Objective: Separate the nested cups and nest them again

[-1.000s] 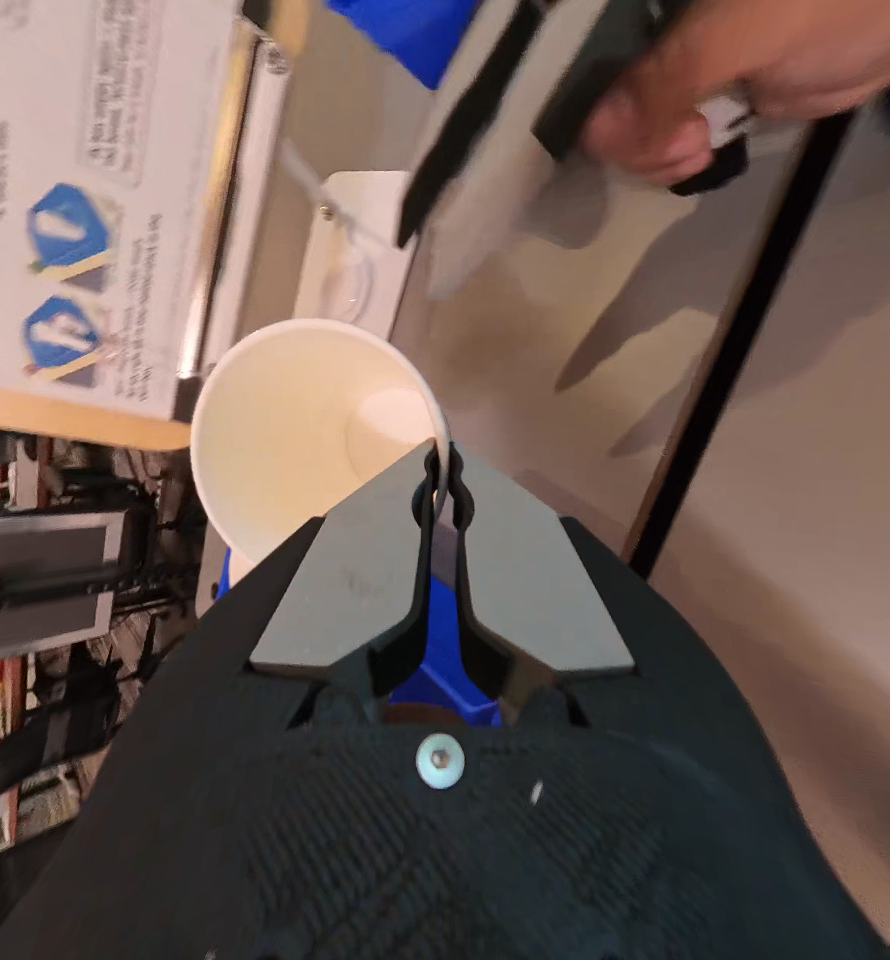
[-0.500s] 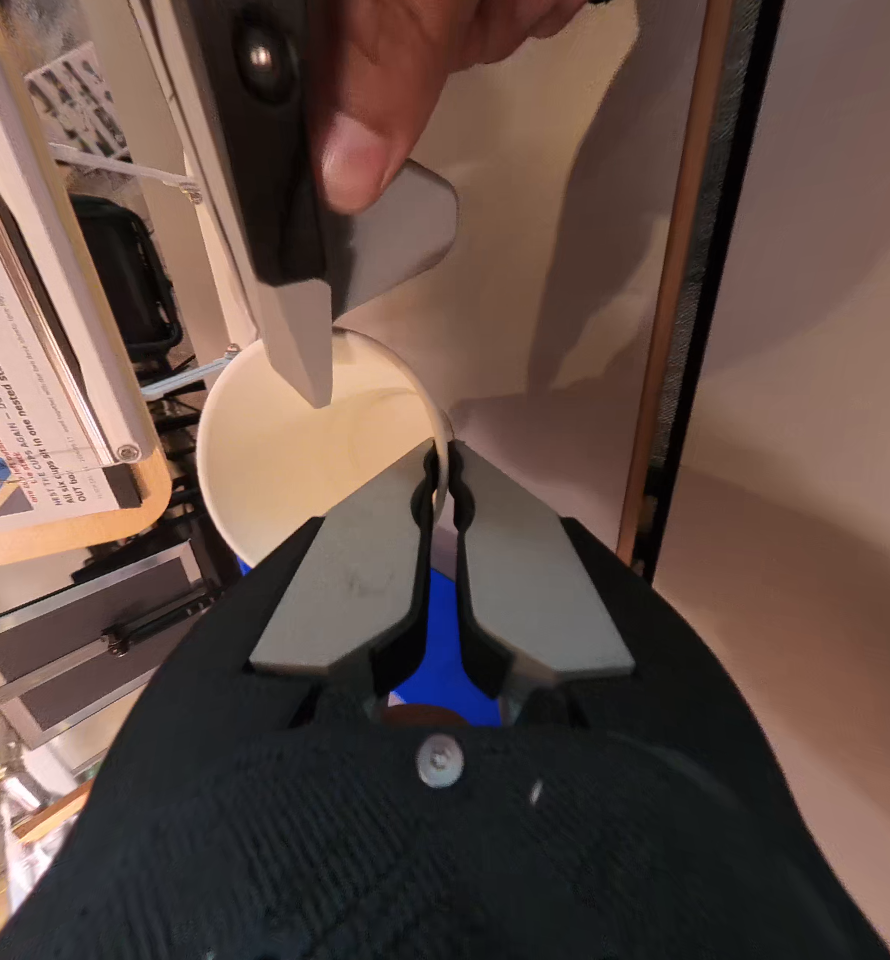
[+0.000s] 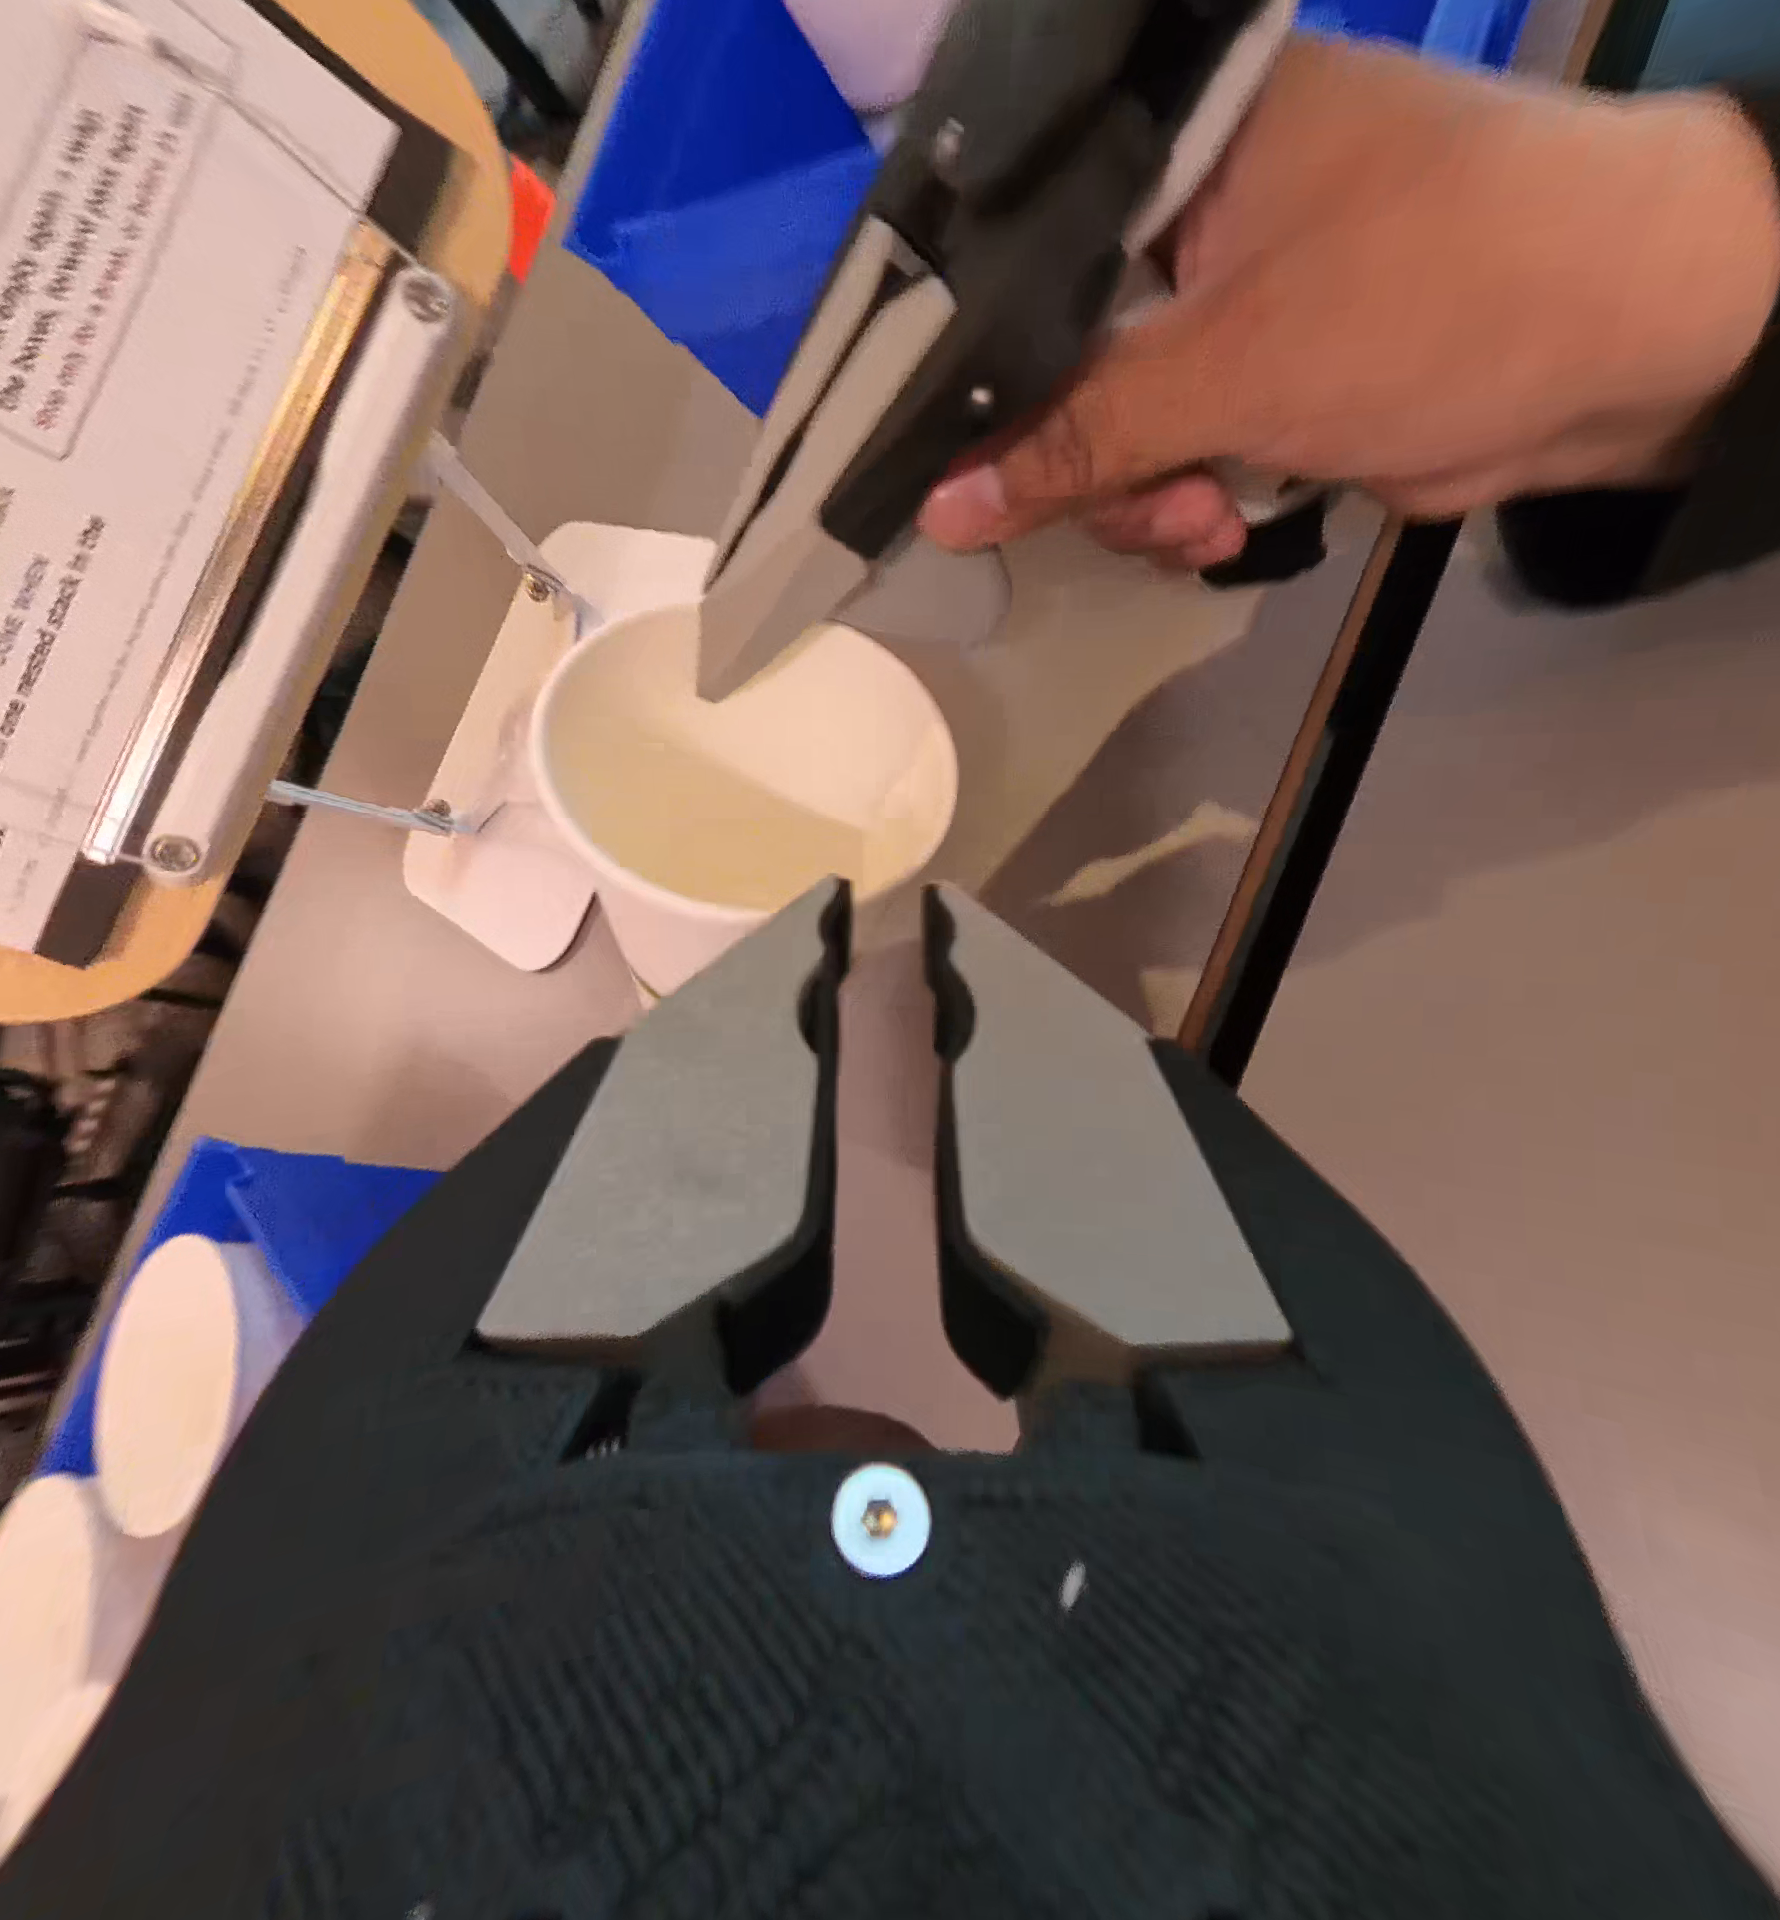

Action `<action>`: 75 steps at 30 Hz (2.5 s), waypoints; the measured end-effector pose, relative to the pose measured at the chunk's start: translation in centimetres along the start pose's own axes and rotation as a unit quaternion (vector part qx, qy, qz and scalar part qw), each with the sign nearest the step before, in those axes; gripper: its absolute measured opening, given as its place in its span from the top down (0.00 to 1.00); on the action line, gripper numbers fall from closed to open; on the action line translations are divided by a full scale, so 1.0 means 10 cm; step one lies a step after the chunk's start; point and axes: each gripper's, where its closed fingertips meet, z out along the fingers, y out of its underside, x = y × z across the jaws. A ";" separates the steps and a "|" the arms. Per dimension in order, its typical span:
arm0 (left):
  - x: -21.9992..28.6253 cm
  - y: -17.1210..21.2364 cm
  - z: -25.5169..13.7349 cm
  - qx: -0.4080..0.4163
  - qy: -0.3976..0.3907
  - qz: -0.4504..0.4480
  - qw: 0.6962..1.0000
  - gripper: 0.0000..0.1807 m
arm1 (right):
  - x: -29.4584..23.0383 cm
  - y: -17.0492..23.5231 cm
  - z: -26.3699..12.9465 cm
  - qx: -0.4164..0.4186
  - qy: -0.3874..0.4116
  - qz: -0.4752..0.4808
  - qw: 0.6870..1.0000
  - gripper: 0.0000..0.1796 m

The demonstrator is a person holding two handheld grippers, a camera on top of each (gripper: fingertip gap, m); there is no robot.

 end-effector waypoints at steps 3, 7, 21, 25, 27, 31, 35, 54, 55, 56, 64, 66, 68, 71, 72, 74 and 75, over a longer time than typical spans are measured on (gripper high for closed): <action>-0.27 -0.02 -0.09 0.076 -0.032 -0.100 0.992 0.95 | 0.08 -0.08 -0.06 0.017 0.023 -0.005 1.000 1.00; -0.57 0.16 0.03 0.124 -0.061 -0.223 0.965 1.00 | 0.17 -0.17 -0.15 0.038 0.056 -0.020 0.998 1.00; -0.79 0.69 0.73 0.104 -0.100 -0.280 0.949 1.00 | 0.18 -0.34 -0.26 0.064 0.100 -0.069 0.991 1.00; -0.92 0.74 0.59 0.100 -0.162 -0.245 0.951 1.00 | 0.10 -0.69 -0.61 0.131 0.108 -0.067 0.983 1.00; -0.90 0.74 0.60 0.097 -0.157 -0.240 0.953 1.00 | 0.13 -0.94 -0.90 0.165 0.114 -0.059 0.978 1.00; -0.82 0.71 0.66 0.087 -0.144 -0.227 0.959 1.00 | 0.56 -1.45 -1.60 0.172 0.176 -0.066 0.967 1.00; -0.81 0.66 0.66 0.083 -0.157 -0.202 0.963 1.00 | 1.42 -1.70 -2.18 0.102 0.262 -0.041 0.959 1.00; -0.80 0.68 0.68 0.072 -0.152 -0.194 0.966 1.00 | 3.02 -0.72 -2.05 -0.227 0.329 0.139 0.906 1.00; -0.80 0.67 0.67 0.074 -0.152 -0.194 0.966 1.00 | 3.05 -0.67 -2.03 -0.227 0.329 0.149 0.904 1.00; -0.80 0.66 0.67 0.076 -0.152 -0.194 0.966 1.00 | 3.08 -0.63 -2.02 -0.228 0.329 0.156 0.903 1.00; -0.79 0.66 0.66 0.078 -0.148 -0.197 0.966 1.00 | 3.17 -0.49 -2.00 -0.226 0.336 0.156 0.901 1.00; -0.79 0.66 0.67 0.076 -0.148 -0.196 0.967 1.00 | 3.16 -0.52 -1.99 -0.219 0.337 0.156 0.902 0.97; -0.78 0.66 0.67 0.075 -0.147 -0.196 0.967 1.00 | 3.17 -0.57 -2.02 -0.217 0.346 0.148 0.901 0.90; -0.79 0.67 0.68 0.076 -0.147 -0.197 0.966 1.00 | 3.16 -0.63 -2.06 -0.218 0.352 0.134 0.900 0.90; -0.79 0.67 0.67 0.076 -0.148 -0.197 0.966 1.00 | 3.15 -0.64 -2.07 -0.219 0.353 0.131 0.900 0.90; -0.79 0.66 0.67 0.076 -0.147 -0.198 0.966 1.00 | 3.14 -0.64 -2.08 -0.220 0.355 0.127 0.900 0.91; -0.79 0.66 0.67 0.076 -0.148 -0.198 0.966 1.00 | 3.14 -0.63 -2.08 -0.219 0.354 0.128 0.900 0.91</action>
